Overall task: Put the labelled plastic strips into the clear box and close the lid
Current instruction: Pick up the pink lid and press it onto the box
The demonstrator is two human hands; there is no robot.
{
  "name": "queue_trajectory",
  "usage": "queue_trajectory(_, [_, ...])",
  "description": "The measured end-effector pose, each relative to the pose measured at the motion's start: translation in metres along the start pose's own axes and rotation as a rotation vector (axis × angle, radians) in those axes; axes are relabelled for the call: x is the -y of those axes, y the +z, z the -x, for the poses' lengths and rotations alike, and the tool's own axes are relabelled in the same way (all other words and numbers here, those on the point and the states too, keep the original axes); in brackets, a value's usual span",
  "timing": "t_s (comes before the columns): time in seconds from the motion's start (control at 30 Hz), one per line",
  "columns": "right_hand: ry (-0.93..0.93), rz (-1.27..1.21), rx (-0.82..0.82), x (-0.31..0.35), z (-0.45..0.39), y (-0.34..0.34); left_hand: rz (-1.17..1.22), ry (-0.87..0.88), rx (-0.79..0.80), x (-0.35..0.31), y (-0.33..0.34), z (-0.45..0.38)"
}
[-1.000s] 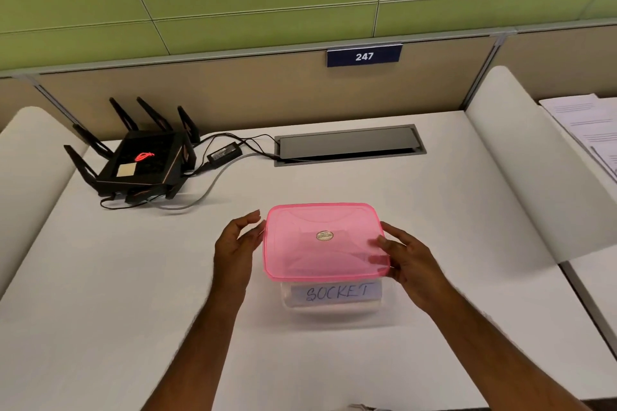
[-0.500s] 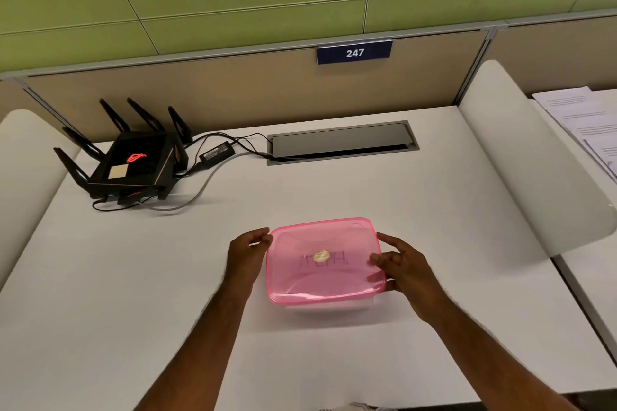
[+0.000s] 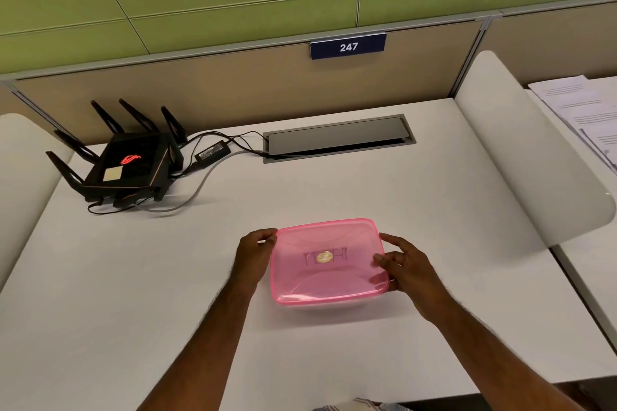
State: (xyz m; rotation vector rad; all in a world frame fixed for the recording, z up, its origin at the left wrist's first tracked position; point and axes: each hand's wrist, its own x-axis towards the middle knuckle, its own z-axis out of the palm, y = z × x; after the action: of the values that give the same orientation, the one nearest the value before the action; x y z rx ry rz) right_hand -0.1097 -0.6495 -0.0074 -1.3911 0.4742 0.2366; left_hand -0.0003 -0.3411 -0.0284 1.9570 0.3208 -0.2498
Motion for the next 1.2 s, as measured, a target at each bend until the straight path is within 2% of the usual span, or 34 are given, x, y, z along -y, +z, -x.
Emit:
queue_trajectory(0.27, [0.000,0.008,-0.013,-0.009,0.005,-0.002,-0.001,-0.012,0.013,-0.002,0.002,0.001])
queue_trajectory(0.57, [-0.019,0.189,-0.039,-0.007,0.005,0.000,-0.036,0.004,0.062,-0.002,0.003,-0.001])
queue_trajectory(0.67, [-0.035,0.321,-0.063,-0.006,0.006,-0.001,-0.048,0.003,0.064,0.000,0.003,0.000])
queue_trajectory(0.73, [-0.041,0.524,-0.105,-0.007,0.005,-0.005,-0.054,0.005,0.059,0.001,0.003,0.000])
queue_trajectory(0.83, [-0.120,0.870,-0.221,-0.010,0.001,-0.010,-0.059,0.014,0.044,0.003,0.003,0.002])
queue_trajectory(0.93, [-0.302,0.896,-0.265,-0.008,-0.007,-0.003,-0.059,0.016,0.039,0.005,0.004,0.003])
queue_trajectory(1.03, [-0.534,1.008,-0.242,-0.004,-0.023,0.008,-0.047,0.010,0.037,0.005,0.004,0.002])
queue_trajectory(1.1, [-0.578,1.101,-0.212,-0.001,-0.035,0.020,-0.047,0.005,0.036,0.005,0.004,0.001])
queue_trajectory(1.2, [-0.538,1.200,-0.164,-0.002,-0.047,0.036,-0.051,-0.002,0.037,0.004,0.005,-0.001])
